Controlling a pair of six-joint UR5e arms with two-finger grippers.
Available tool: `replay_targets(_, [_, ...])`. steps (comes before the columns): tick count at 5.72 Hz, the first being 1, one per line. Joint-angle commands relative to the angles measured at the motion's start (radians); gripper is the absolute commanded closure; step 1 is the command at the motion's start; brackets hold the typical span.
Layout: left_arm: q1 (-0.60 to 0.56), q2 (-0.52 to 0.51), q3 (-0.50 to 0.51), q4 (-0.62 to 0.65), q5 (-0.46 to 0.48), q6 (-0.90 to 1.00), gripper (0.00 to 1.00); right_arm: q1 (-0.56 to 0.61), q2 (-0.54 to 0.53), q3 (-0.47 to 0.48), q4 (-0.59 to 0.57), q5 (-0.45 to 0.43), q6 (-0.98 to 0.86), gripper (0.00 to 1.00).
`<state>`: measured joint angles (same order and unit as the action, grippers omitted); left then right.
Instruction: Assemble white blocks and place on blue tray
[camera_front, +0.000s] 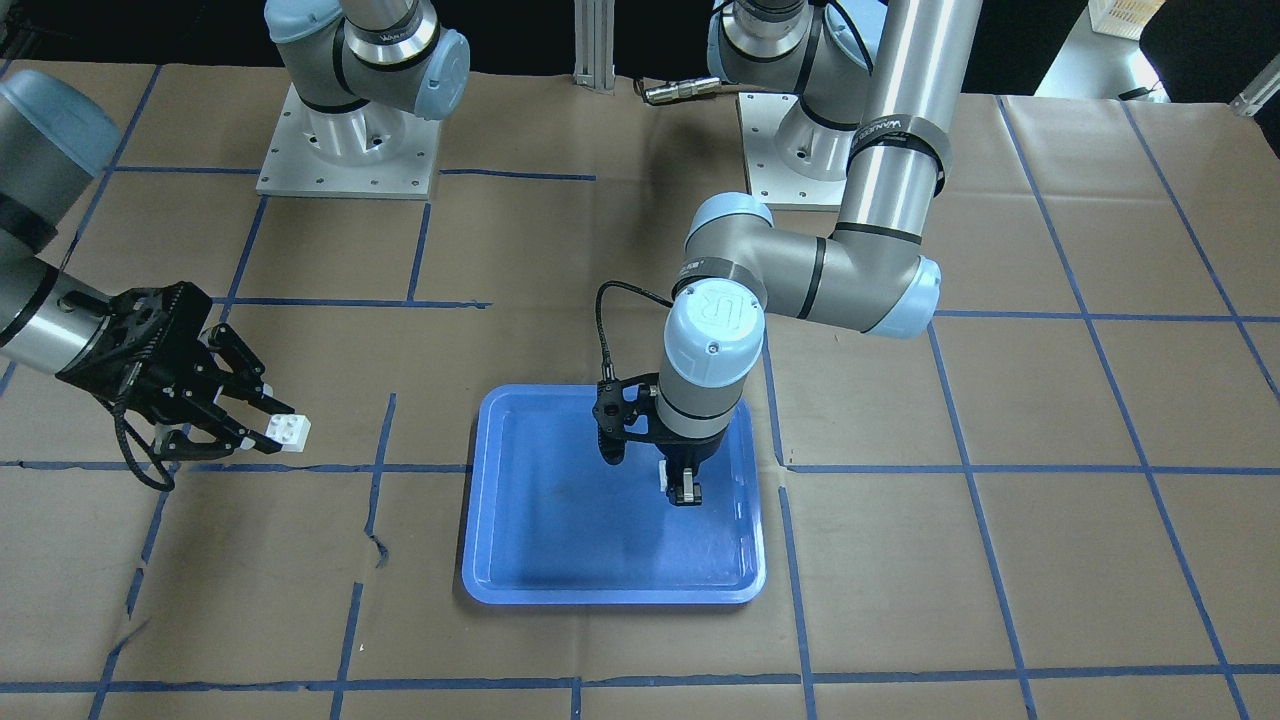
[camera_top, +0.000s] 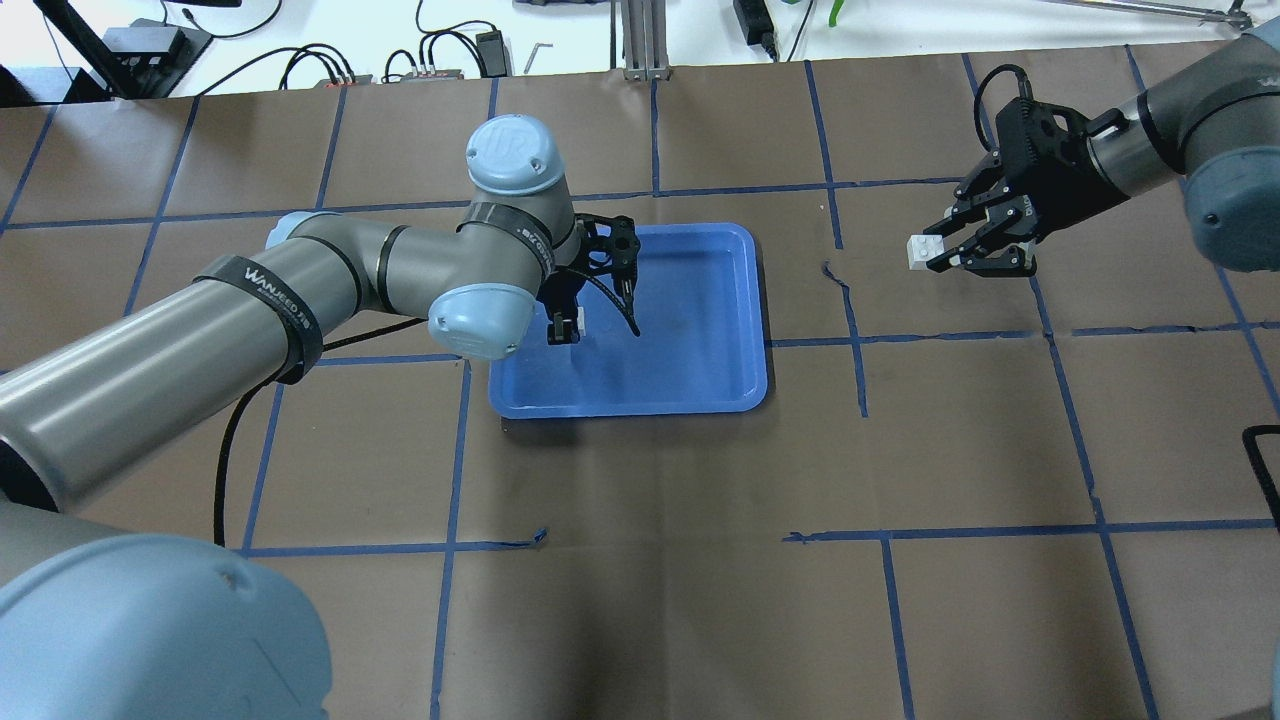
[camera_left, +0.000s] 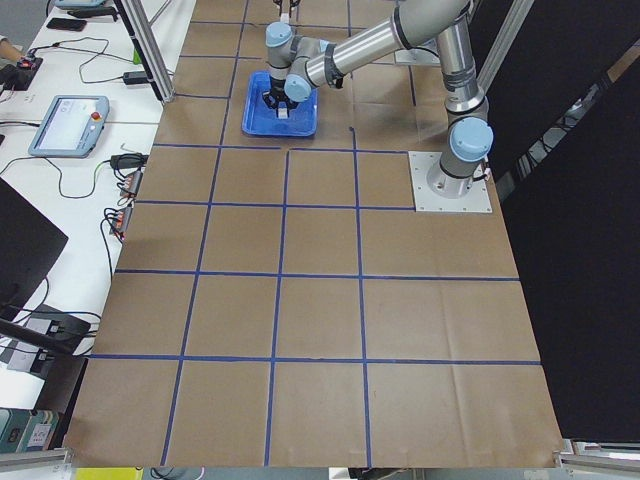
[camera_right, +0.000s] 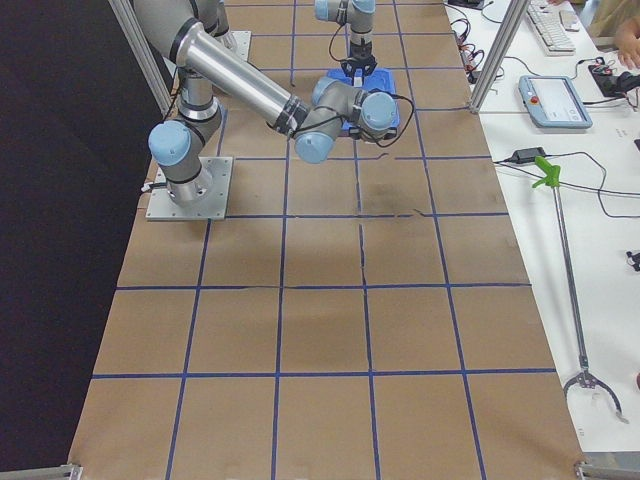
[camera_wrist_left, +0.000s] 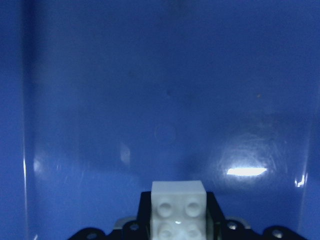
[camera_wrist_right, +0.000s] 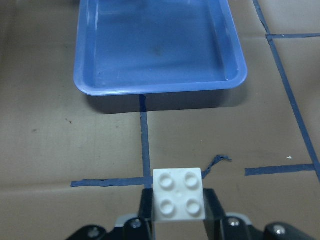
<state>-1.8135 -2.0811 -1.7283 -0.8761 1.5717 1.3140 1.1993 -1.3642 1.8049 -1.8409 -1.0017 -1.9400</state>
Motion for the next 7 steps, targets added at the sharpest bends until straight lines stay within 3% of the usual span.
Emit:
replay_targets(1, [-0.017,-0.01,0.003,0.014,-0.004,0.008,1.0,0.005,-0.027,0.005,0.052,-0.003,-0.04,0.83])
replay_targets(5, [-0.047,-0.019,-0.008,0.017,-0.038,-0.122,1.0,0.005,-0.013,0.016,0.048,-0.001,-0.042,0.82])
replay_targets(7, [-0.049,-0.042,-0.007,0.019,-0.038,-0.124,0.28,0.006,-0.012,0.016,0.046,0.0,-0.04,0.82])
